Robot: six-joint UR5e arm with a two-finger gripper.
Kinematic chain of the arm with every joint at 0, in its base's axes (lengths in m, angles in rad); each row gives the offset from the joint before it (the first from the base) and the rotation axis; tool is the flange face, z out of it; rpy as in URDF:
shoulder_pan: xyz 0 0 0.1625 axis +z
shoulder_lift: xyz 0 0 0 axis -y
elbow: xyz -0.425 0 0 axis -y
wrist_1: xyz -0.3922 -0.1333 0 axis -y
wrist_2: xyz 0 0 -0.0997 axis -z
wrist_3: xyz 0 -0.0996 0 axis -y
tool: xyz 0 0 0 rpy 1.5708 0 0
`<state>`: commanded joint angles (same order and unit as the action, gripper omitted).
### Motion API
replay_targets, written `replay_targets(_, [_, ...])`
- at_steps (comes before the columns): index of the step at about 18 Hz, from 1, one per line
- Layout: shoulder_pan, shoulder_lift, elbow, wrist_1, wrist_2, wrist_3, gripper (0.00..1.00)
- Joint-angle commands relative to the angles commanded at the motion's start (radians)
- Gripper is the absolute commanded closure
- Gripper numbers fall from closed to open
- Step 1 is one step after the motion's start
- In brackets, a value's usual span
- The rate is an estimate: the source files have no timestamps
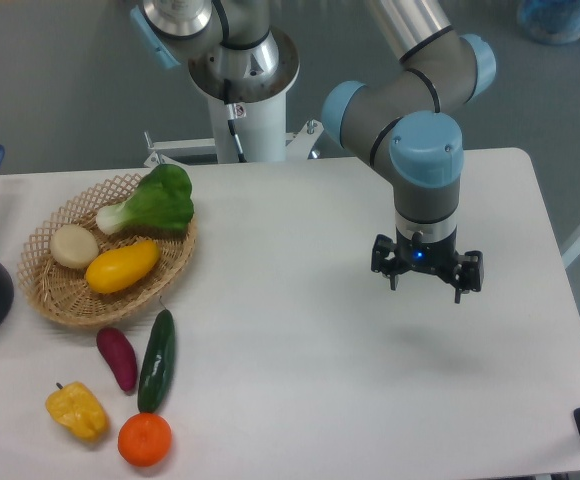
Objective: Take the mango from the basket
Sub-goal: 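Move the open gripper over the wicker basket toward the yellow mango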
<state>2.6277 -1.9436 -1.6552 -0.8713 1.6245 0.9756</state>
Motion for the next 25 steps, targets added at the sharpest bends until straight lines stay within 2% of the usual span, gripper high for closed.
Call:
replay_targets(6, [-0.005,0.005,-0.002,0.002,-0.005,0.000,0.00])
replay_targets(12, [-0.072,0.015,-0.023,0.011,-0.023,-0.031,0.00])
replay_targets(14, [-0.119,0.043,-0.044,0.026,-0.032,-0.066,0.00])
replay_targets(17, [-0.230,0.078,-0.090,0.026,-0.034,-0.159,0.00])
replay_targets(20, [-0.323,0.127,-0.158,0.026,-0.034,-0.178,0.00])
replay_targets(25, [-0.466,0.173,-0.156,0.025,-0.058,-0.265,0.00])
